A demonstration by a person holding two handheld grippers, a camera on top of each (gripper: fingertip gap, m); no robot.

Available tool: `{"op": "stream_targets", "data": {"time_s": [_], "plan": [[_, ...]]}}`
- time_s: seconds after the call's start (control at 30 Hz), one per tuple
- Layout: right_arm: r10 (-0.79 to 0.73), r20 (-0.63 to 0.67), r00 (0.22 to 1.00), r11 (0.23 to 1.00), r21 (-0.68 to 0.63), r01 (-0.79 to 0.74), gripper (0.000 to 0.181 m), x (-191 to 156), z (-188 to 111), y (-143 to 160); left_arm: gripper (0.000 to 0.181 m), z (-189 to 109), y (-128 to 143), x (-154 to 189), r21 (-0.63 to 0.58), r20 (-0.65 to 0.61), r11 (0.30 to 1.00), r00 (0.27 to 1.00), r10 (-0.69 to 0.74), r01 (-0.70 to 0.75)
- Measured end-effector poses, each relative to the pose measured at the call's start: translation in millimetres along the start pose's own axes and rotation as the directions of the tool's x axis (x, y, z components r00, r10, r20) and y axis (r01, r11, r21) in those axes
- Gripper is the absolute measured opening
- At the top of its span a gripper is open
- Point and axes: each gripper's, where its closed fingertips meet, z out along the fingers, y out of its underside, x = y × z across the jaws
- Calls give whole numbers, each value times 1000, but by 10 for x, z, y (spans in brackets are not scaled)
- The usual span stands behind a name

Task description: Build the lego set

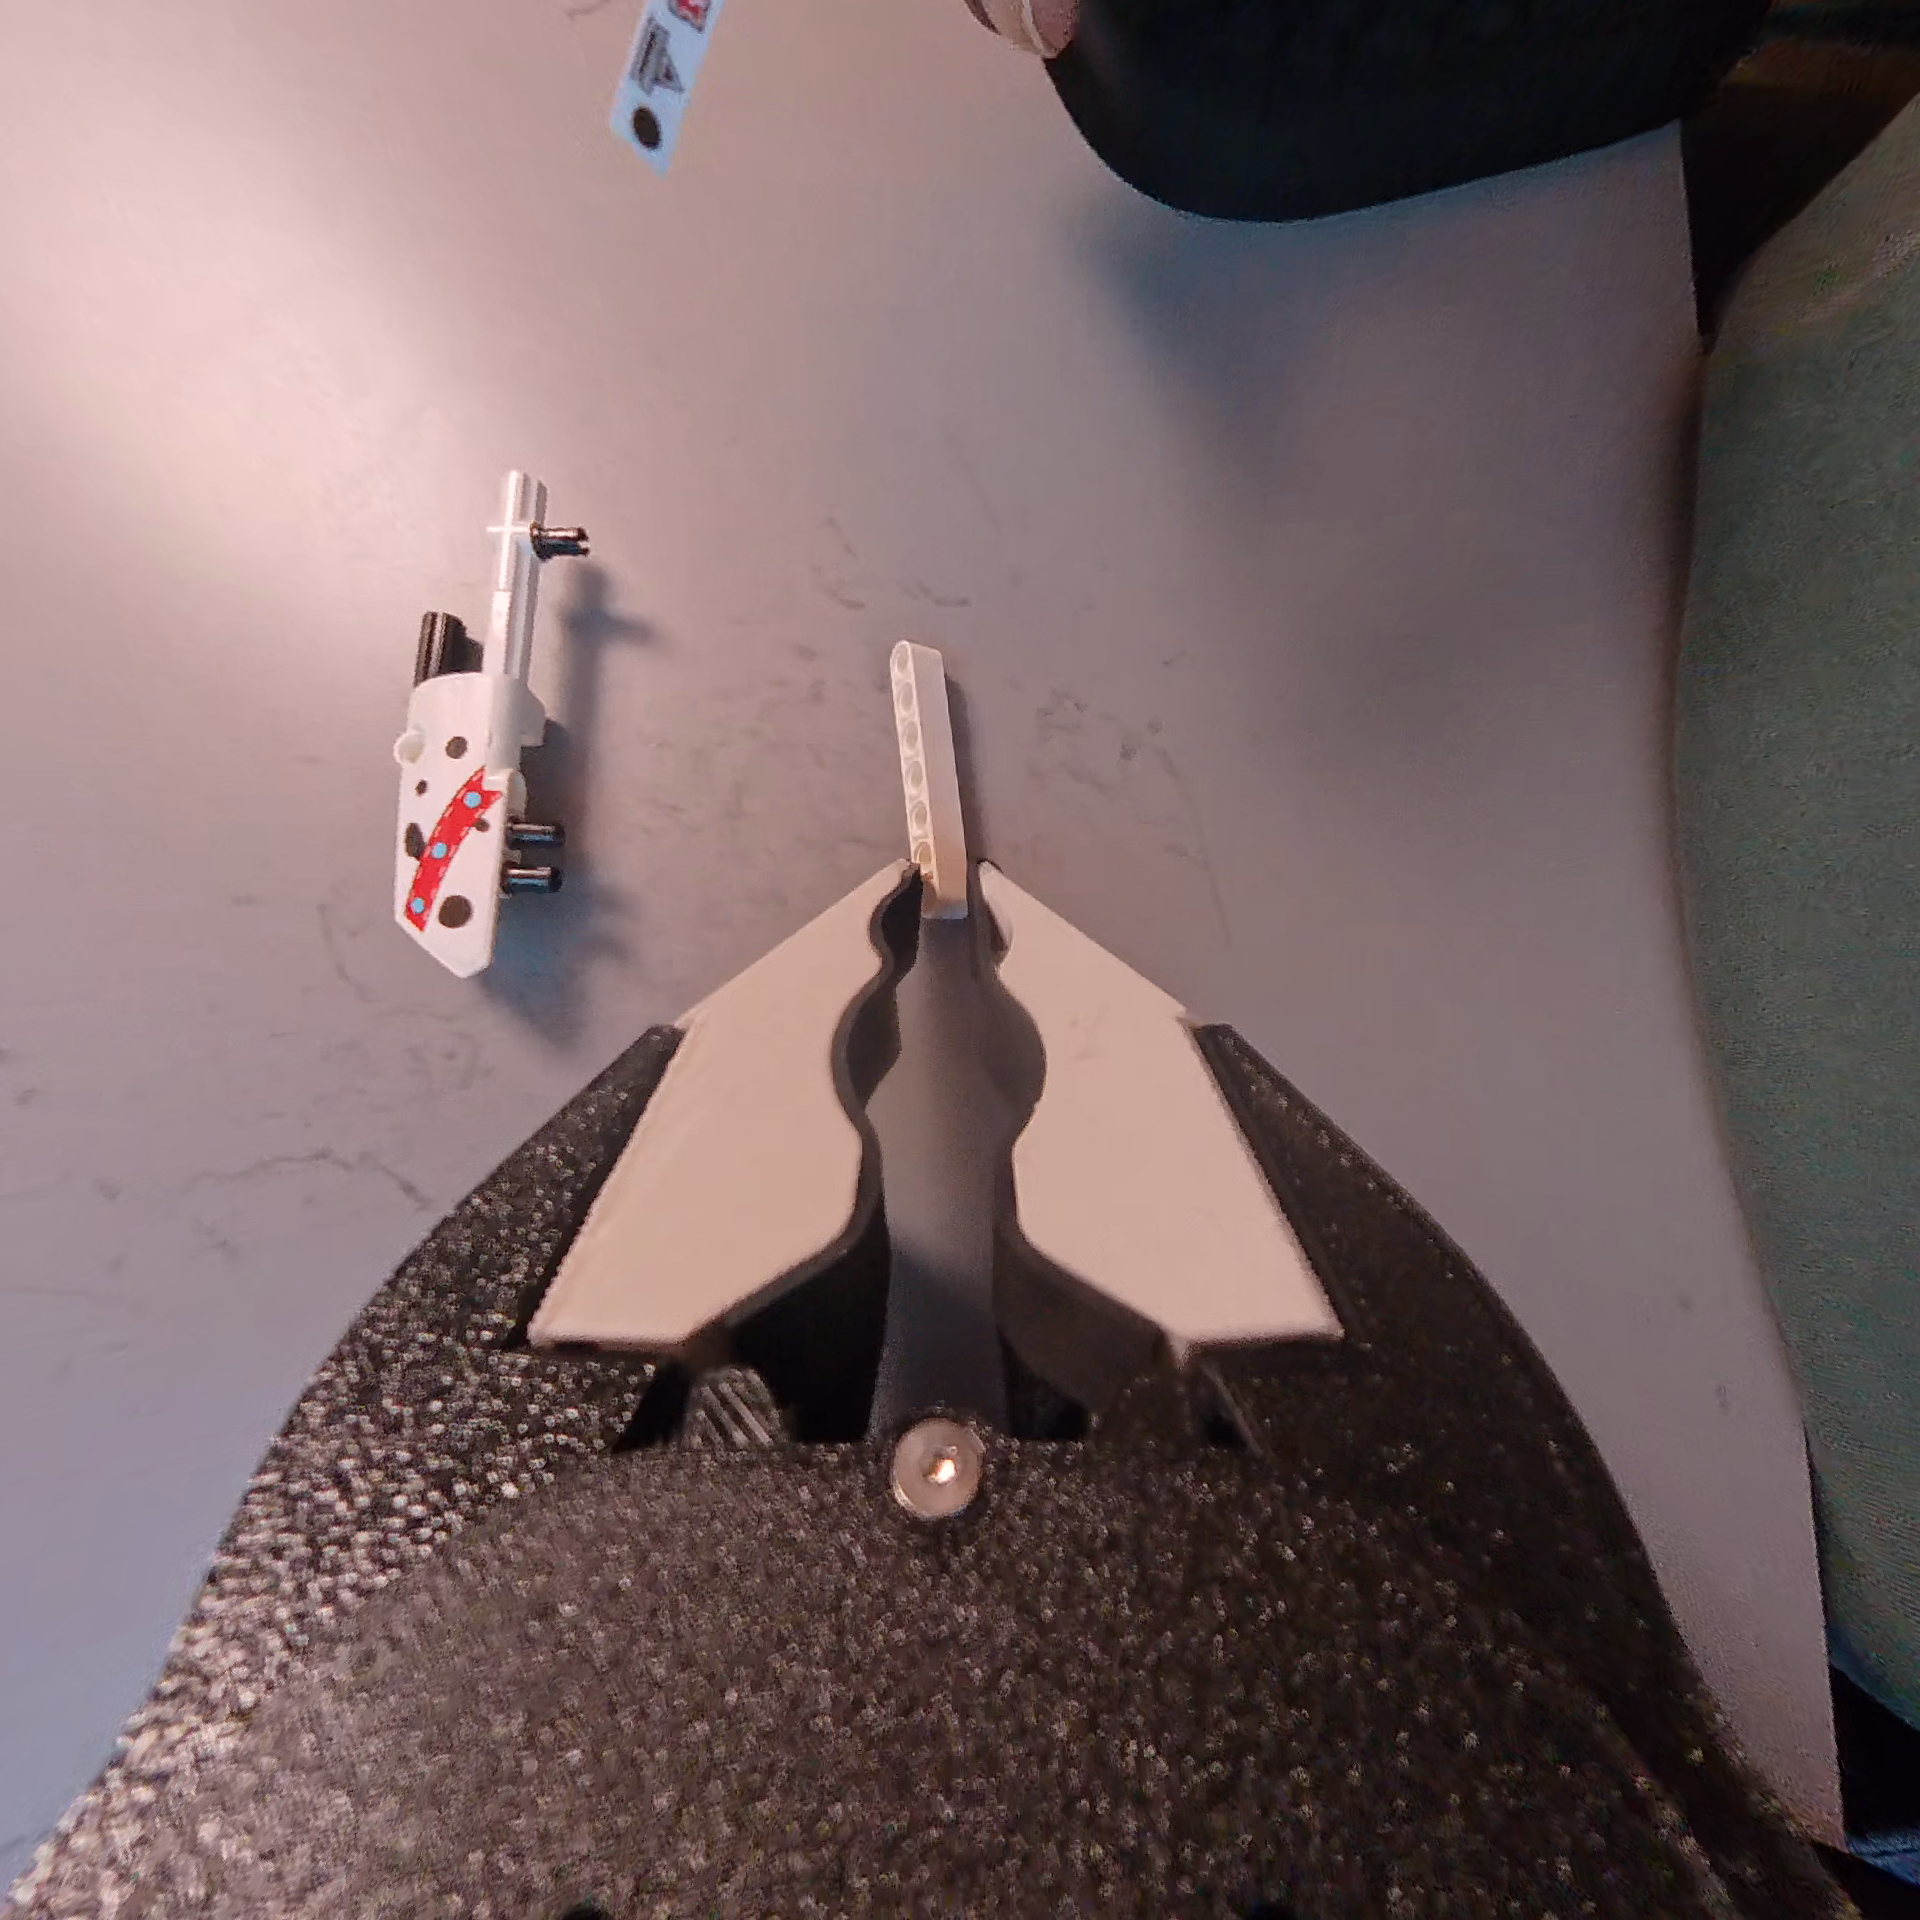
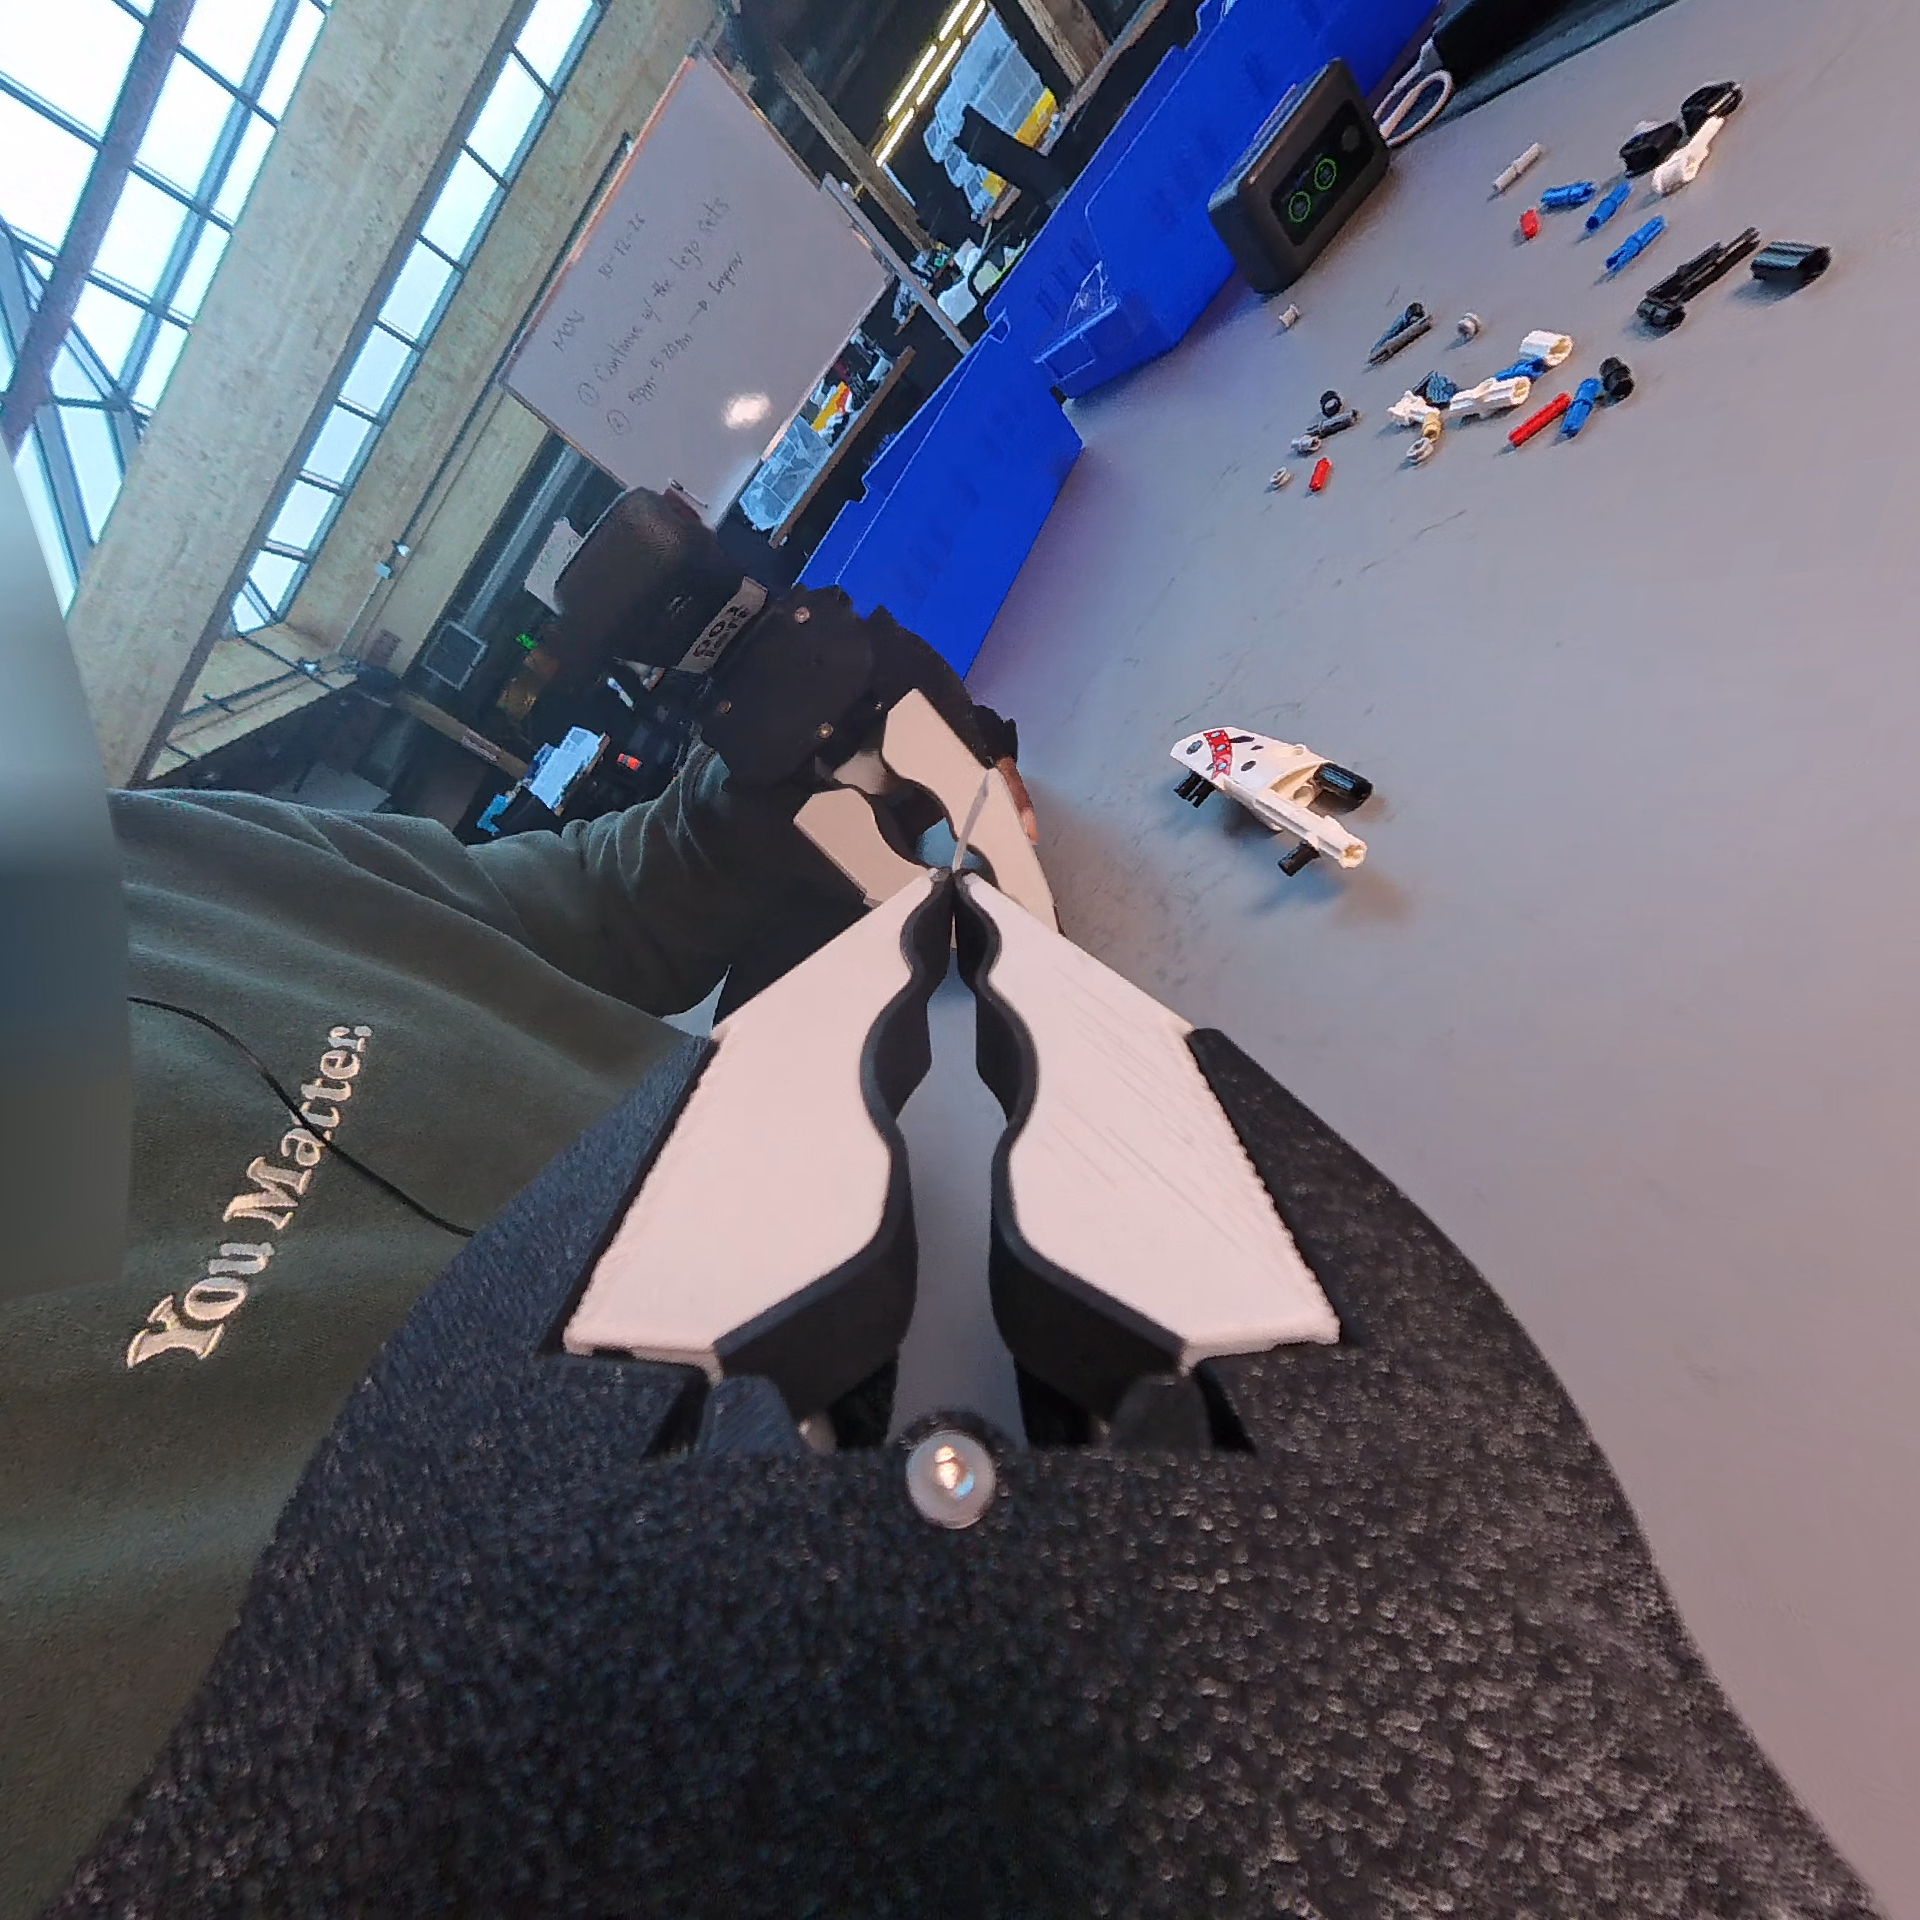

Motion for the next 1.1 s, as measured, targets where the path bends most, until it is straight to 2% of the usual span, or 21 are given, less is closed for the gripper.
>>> {"op": "stream_targets", "data": {"time_s": [0.23,0.33,0.4,0.5,0.6,0.77,0.93,1.1], "plan": [[1,2,1000,1000,-4,-1,0,-4,2,9,18,0,23,-22,-7,-63,997,995,-75,75],[10,0,1000,1000,-23,-10,0,2,15,37,17,-30,9,-71,14,-46,996,995,-86,87],[12,-2,1000,999,-39,-12,0,3,28,57,18,-72,-42,-67,47,-39,997,997,-65,67],[11,-8,1000,998,-56,-11,0,8,47,81,13,-119,-125,89,90,-62,995,996,58,-52],[11,-12,1000,998,-60,-12,0,14,59,85,10,-71,-107,114,67,-34,990,991,126,-123],[9,-15,1000,999,-52,-10,0,15,51,79,11,23,-49,87,28,-48,993,992,117,-116],[18,-9,1000,999,-40,-18,0,13,33,69,9,28,-70,39,18,-67,998,996,59,-58],[19,-1,1000,999,-43,-19,0,4,37,73,17,59,-26,-14,-42,-88,999,996,-3,-1]]}}
